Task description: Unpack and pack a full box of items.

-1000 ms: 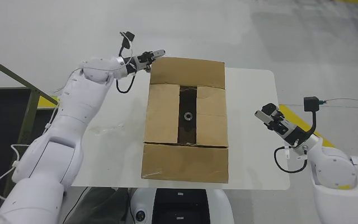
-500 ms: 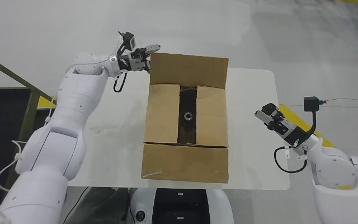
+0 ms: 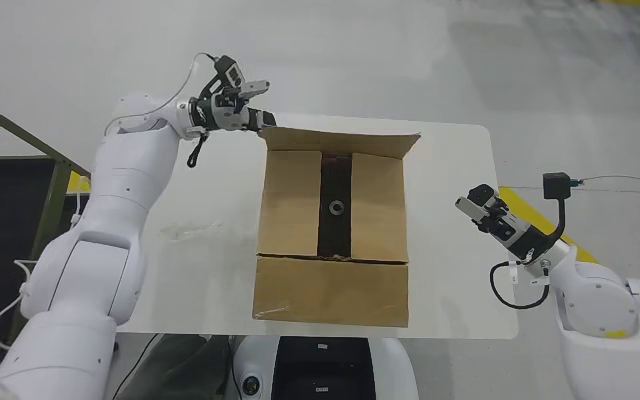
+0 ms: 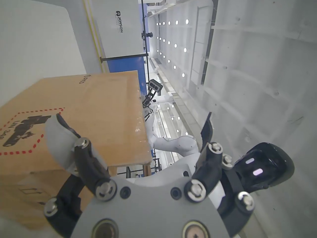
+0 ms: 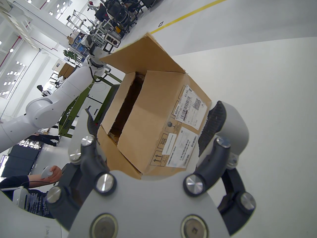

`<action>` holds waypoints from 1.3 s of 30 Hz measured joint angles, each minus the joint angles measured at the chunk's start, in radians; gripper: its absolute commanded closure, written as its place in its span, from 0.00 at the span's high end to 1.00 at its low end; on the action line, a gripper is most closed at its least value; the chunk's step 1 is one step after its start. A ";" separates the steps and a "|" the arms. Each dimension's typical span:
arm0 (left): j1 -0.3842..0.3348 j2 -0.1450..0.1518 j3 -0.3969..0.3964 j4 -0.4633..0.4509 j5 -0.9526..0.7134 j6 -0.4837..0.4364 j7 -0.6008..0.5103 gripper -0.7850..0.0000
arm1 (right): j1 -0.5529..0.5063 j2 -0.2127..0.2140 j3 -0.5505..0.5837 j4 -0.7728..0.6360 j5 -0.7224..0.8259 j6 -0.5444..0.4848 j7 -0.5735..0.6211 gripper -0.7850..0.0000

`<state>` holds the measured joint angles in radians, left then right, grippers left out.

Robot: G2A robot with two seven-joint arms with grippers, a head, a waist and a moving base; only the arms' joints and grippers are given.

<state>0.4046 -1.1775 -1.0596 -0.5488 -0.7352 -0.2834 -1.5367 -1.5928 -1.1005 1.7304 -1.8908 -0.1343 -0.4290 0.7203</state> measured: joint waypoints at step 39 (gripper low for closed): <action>0.098 0.145 0.279 -0.261 -0.069 -0.001 0.001 1.00 | 0.000 0.000 0.000 0.000 0.000 0.000 0.000 1.00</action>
